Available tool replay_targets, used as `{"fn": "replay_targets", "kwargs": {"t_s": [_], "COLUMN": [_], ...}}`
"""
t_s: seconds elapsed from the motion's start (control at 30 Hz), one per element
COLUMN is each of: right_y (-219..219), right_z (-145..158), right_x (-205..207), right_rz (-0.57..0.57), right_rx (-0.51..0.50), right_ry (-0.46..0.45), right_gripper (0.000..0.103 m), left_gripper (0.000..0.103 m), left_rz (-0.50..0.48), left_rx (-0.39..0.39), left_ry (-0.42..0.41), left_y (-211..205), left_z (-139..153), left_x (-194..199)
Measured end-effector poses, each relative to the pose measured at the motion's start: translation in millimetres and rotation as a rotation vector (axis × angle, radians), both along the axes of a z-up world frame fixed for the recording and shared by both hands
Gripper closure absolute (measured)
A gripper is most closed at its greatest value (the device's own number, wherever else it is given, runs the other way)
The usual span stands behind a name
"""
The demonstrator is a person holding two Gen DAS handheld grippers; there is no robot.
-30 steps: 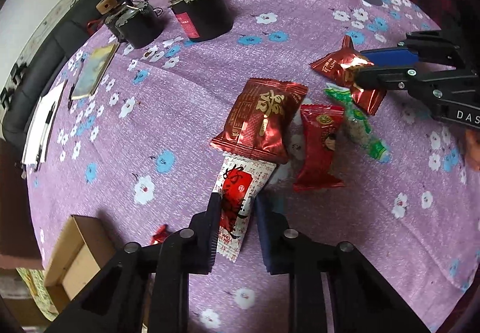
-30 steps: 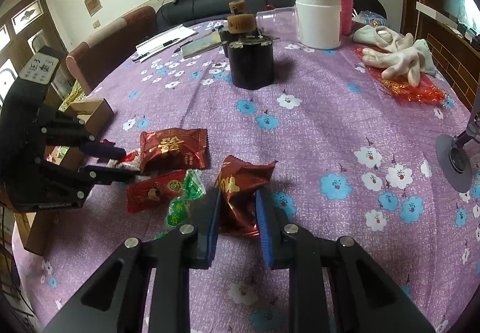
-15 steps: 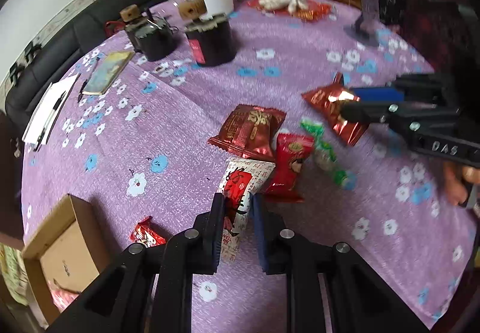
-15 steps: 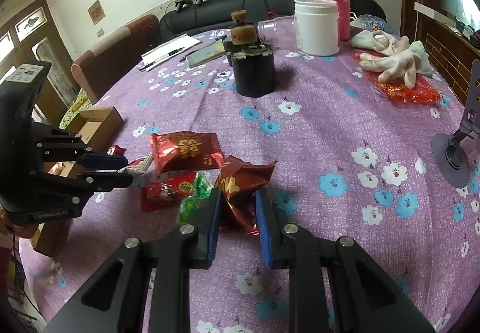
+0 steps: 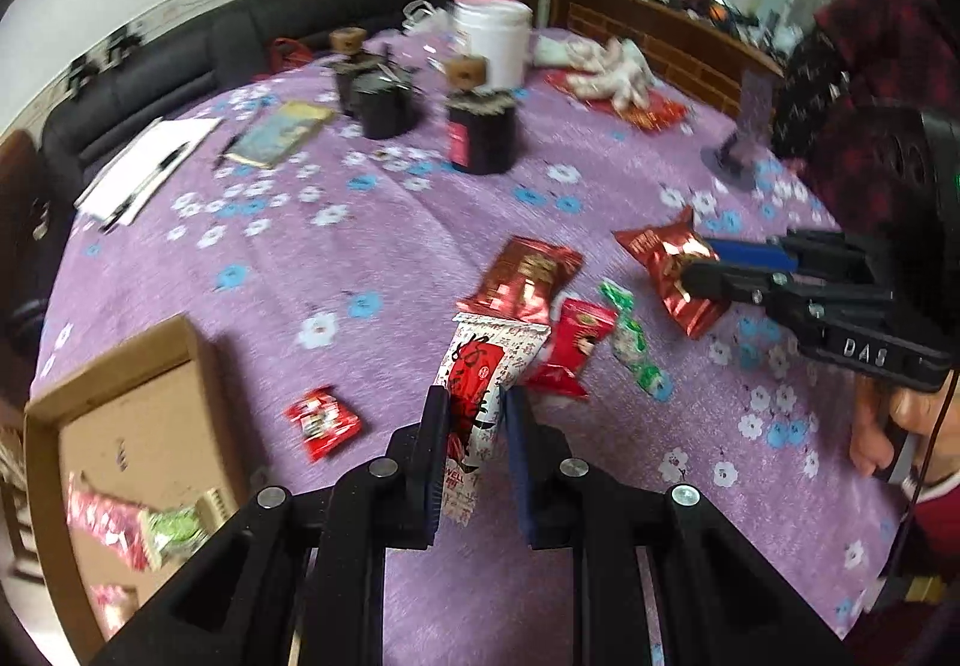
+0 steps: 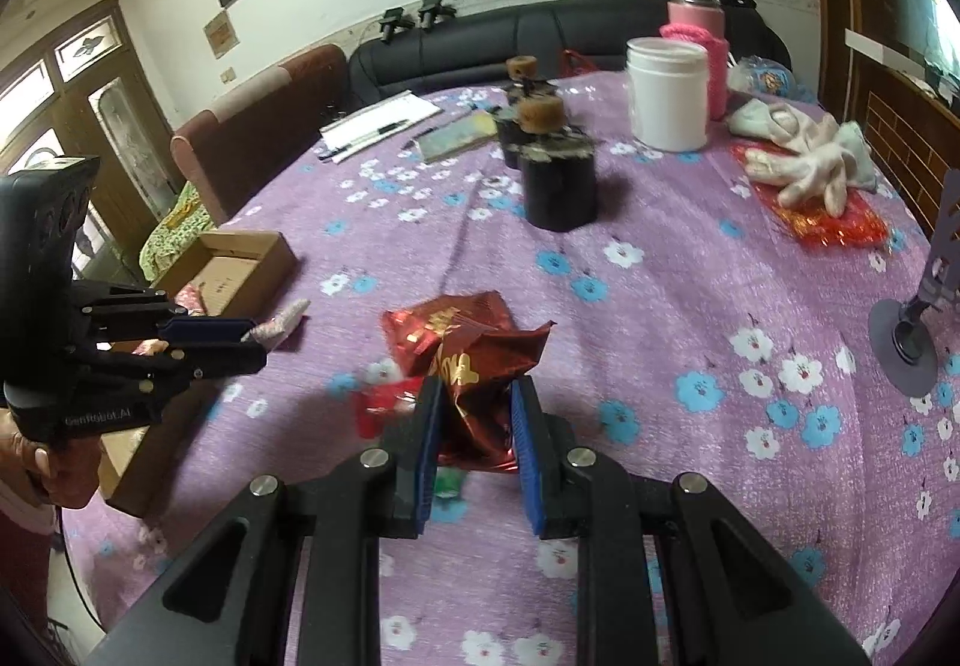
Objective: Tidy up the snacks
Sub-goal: 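Carry both held snacks over the box and open both grippers to drop them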
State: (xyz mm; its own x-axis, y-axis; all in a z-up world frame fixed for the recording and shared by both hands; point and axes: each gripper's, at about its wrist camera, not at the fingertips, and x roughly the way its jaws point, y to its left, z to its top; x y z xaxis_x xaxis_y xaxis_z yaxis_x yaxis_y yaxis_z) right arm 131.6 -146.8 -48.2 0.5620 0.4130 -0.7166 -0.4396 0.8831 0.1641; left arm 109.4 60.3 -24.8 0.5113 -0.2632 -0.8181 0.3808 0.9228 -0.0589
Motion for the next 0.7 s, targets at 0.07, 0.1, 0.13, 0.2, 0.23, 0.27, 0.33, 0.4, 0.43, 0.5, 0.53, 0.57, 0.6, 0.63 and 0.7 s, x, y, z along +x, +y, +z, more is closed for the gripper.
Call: {"fn": "replay_targets", "kwargs": {"t_s": [0.07, 0.1, 0.13, 0.2, 0.23, 0.27, 0.33, 0.4, 0.43, 0.5, 0.53, 0.57, 0.6, 0.63, 0.7], "right_y": [9.0, 13.0, 17.8, 29.0, 34.4, 40.8, 52.4, 65.6, 72.4, 85.5, 91.8, 100.2, 106.3, 110.9, 124.7], "right_z": [3.4, 4.3, 5.0, 6.5, 7.3, 8.2, 10.0, 12.1, 13.1, 14.9, 15.6, 16.5, 17.4, 18.2, 19.4], "right_x": [-3.0, -3.6, -4.3, -6.7, -8.1, -9.7, -13.1, -16.9, -18.9, -22.0, -23.2, -24.7, -25.4, -25.8, -26.3], "right_rz": [0.019, 0.027, 0.037, 0.059, 0.069, 0.081, 0.102, 0.128, 0.140, 0.164, 0.175, 0.188, 0.197, 0.204, 0.223], "right_rx": [0.002, 0.005, 0.007, 0.008, 0.011, 0.014, 0.016, 0.019, 0.020, 0.021, 0.023, 0.026, 0.031, 0.034, 0.041], "right_ry": [-0.008, -0.009, -0.009, -0.011, -0.011, -0.011, -0.014, -0.017, -0.019, -0.023, -0.023, -0.022, -0.021, -0.021, -0.019], "right_gripper": [0.081, 0.081, 0.081, 0.081, 0.081, 0.081, 0.081, 0.081, 0.081, 0.081, 0.081, 0.081, 0.081, 0.081, 0.081], "left_gripper": [0.085, 0.085, 0.085, 0.085, 0.085, 0.085, 0.084, 0.084, 0.084, 0.084, 0.084, 0.084, 0.084, 0.084, 0.084], "left_rz": [0.042, 0.069, 0.089, 0.132, 0.156, 0.178, 0.217, 0.242, 0.258, 0.287, 0.302, 0.318, 0.330, 0.348, 0.383], "left_rx": [-0.018, -0.026, -0.039, -0.046, -0.046, -0.047, -0.055, -0.056, -0.057, -0.057, -0.058, -0.057, -0.057, -0.059, -0.060], "left_ry": [-0.015, -0.024, -0.027, -0.036, -0.042, -0.048, -0.061, -0.071, -0.075, -0.080, -0.082, -0.084, -0.085, -0.086, -0.090], "left_y": [14.4, 23.1, 31.6, 46.1, 53.2, 60.9, 76.3, 86.5, 93.6, 104.1, 109.5, 114.9, 118.3, 124.5, 135.9], "left_z": [6.3, 9.3, 11.7, 14.7, 16.0, 18.0, 22.4, 25.6, 27.5, 29.6, 30.4, 30.6, 30.9, 31.4, 32.6], "left_x": [-4.9, -7.8, -10.6, -15.3, -18.1, -21.3, -27.5, -32.2, -35.1, -38.7, -40.5, -42.2, -42.9, -44.2, -46.8]}}
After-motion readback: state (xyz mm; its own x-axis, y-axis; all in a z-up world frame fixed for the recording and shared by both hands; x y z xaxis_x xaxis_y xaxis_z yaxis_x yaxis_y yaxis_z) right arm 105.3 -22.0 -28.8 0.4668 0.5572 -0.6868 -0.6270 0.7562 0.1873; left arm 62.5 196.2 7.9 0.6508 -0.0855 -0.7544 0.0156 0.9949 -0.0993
